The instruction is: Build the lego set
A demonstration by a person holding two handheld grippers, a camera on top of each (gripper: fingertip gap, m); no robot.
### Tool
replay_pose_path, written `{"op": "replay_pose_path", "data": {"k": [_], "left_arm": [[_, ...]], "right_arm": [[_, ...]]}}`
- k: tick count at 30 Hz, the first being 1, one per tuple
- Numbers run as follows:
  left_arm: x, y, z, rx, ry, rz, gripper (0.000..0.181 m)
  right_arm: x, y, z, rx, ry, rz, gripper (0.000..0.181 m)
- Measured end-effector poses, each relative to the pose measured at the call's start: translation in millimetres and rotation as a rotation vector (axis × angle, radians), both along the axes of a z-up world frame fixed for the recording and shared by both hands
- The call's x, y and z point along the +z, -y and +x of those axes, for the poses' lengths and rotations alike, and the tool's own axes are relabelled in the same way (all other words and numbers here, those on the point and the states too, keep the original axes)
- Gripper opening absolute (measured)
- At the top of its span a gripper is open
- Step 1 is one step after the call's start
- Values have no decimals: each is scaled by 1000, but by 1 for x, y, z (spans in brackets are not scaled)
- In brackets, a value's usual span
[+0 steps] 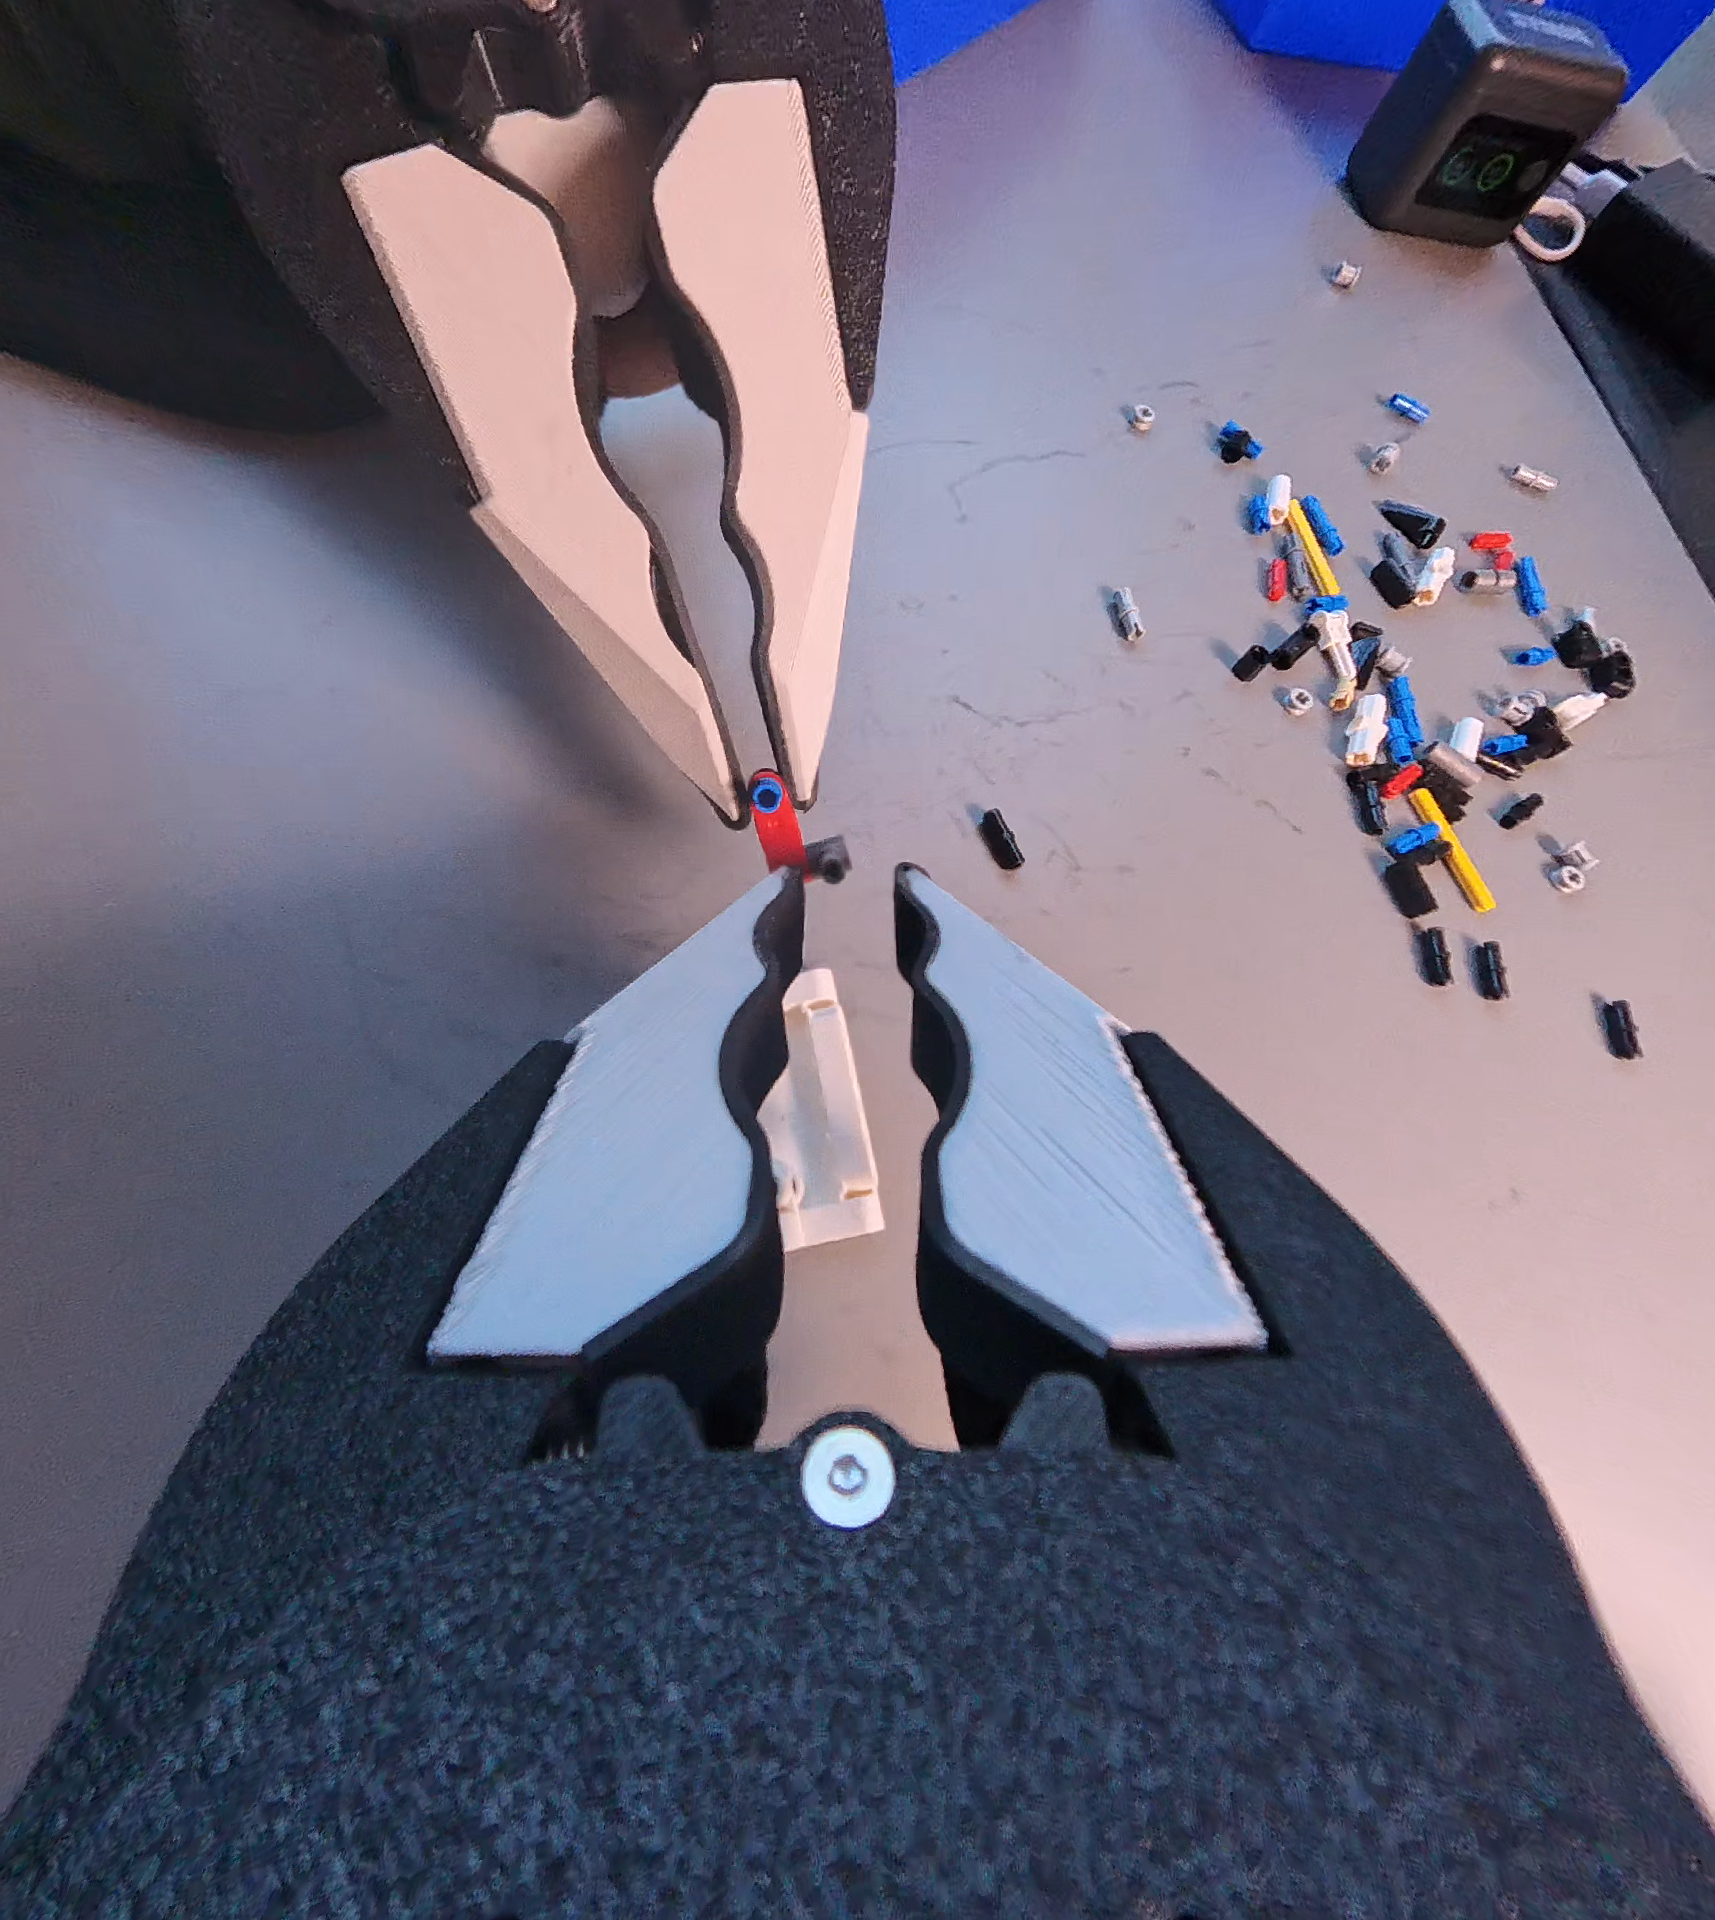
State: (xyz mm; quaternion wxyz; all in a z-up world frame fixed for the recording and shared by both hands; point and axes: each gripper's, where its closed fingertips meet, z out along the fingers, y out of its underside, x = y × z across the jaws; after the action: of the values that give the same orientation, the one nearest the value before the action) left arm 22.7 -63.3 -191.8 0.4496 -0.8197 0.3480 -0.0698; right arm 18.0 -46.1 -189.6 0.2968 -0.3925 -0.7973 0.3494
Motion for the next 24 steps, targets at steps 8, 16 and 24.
{"op": "replay_pose_path", "data": {"k": [8,16,24], "left_arm": [[-2,1,3,-18,7,0,7],[30,10,-2,-53,371,-71,20],[38,8,2,-58,591,-155,24]], "right_arm": [[-6,5,3,66,-28,65,4],[5,-4,3,144,-270,223,4],[32,13,8,235,-481,369,4]]}}
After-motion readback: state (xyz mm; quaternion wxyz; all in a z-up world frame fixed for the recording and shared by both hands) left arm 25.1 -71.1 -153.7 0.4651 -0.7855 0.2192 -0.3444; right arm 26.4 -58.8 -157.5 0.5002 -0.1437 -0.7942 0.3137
